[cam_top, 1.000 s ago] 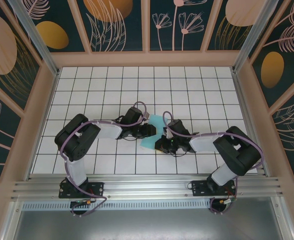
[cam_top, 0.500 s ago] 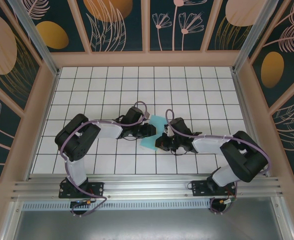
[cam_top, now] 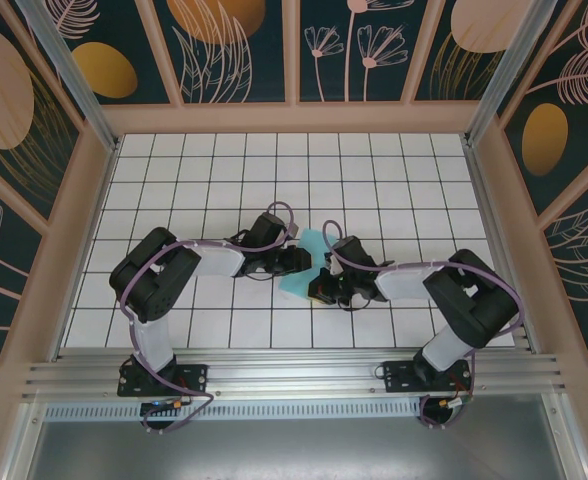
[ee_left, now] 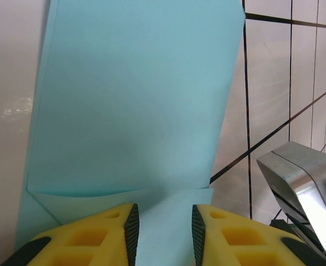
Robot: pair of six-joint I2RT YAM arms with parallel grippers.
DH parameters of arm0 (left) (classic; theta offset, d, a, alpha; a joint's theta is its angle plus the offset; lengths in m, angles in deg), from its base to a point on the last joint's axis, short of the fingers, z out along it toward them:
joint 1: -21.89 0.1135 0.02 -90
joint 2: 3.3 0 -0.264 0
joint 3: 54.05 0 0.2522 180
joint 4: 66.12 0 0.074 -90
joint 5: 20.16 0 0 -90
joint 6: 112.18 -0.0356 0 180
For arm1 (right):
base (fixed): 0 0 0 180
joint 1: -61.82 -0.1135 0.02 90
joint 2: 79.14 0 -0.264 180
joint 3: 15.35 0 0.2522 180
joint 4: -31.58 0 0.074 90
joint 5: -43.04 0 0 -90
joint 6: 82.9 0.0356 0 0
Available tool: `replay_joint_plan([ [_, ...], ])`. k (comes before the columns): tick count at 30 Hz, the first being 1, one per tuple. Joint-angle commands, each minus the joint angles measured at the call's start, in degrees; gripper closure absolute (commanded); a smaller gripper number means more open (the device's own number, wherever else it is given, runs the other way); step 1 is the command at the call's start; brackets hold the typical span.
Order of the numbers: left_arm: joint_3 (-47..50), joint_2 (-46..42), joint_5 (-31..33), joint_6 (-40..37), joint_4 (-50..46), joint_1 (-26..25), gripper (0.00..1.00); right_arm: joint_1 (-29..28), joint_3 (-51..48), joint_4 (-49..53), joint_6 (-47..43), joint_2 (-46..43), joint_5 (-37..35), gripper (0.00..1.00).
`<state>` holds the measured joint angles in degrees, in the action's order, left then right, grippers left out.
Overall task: Fold a paper plane with a square sheet of paper (pick it up from the middle)
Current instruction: Fold the triangle a second time at the center of the table.
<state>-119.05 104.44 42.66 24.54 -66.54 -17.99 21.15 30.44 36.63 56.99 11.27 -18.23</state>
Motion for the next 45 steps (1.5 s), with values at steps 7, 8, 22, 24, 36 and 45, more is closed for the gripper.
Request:
replay_joint_plan([
  [7, 0.3, 0.0, 1.6, -0.4, -2.2, -0.1, 0.64, -1.3, 4.0, 7.0, -1.1, -4.7, -3.9, 0.93],
  [8, 0.2, -0.3, 1.6, -0.4, -2.3, -0.1, 0.64, -1.3, 3.4, 5.3, -0.5, -4.4, -3.0, 0.93],
  [22, 0.9, -0.2, 1.1, 0.0, -1.7, -0.1, 0.63, -1.4, -1.2, 2.3, 0.5, -0.4, -2.7, 0.91],
  [24, 0.7, -0.7, 0.8, 0.3, -1.4, -0.1, 0.63, -1.4, -0.4, 2.8, 0.0, -3.1, -3.6, 0.89],
  [36, -0.3, -9.2, 8.7, -0.7, -5.5, -0.1, 0.59, 6.8, -1.8, 1.3, 1.0, -11.2, -11.5, 0.61],
  [45, -0.6, -5.8, 6.6, -0.8, -4.5, 0.0, 0.66, 7.9, 0.1, -3.2, 1.6, -4.3, -7.6, 0.55],
])
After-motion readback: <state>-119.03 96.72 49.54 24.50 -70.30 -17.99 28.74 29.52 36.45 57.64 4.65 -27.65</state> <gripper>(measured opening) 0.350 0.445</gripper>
